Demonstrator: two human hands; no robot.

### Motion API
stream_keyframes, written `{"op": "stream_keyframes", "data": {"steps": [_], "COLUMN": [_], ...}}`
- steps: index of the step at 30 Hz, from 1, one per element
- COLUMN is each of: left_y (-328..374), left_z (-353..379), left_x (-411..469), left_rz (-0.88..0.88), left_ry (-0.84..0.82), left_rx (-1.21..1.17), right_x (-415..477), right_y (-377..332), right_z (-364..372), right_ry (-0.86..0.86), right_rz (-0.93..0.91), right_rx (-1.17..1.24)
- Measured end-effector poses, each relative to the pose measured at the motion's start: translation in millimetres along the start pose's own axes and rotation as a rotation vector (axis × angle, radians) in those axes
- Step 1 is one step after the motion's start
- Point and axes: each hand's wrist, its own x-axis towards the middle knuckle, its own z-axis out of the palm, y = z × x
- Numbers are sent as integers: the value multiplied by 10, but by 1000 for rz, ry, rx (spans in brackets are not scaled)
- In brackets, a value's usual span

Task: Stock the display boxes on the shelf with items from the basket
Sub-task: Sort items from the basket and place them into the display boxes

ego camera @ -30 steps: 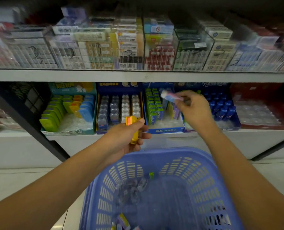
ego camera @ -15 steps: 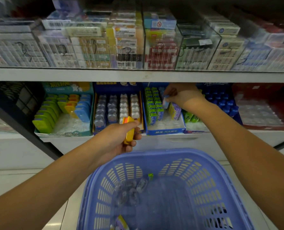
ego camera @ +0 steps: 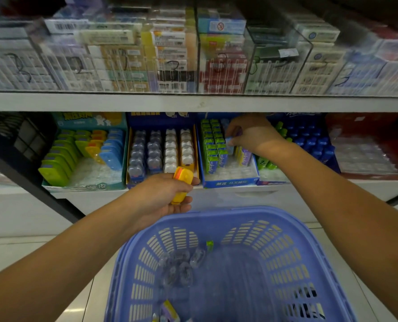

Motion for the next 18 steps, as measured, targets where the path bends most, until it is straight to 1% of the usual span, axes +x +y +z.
{"op": "stream_keyframes", "data": {"steps": [6,10,14,15,16,17,18], "left_y": [0,7,14,25,40,52,63], "left_z": [-15,3,-33,-55,-84,-118,-158], "left_x": [3,-40,-146,-171,-192,-214,-238], "left_rz": [9,16,64,76,86,93,102], "left_ry": [-6,-21,-60,-63,-58,-47,-32], "left_rx": [-24,-64,-89,-97,-115,-138,-156], "right_x": [0,58,18,-37,-110,-210,-337], "right_y": [-21,-135,-189,-204,-219,-259,-332], "right_z": [7,-34,-112,-111,-91,-39,32], "right_ry": [18,-78,-152,-111,-17,103,218], "right_rz": [74,124,150,144,118,100,83], "right_rx": [-104,-177,-229,-233,-195,-79,120]}}
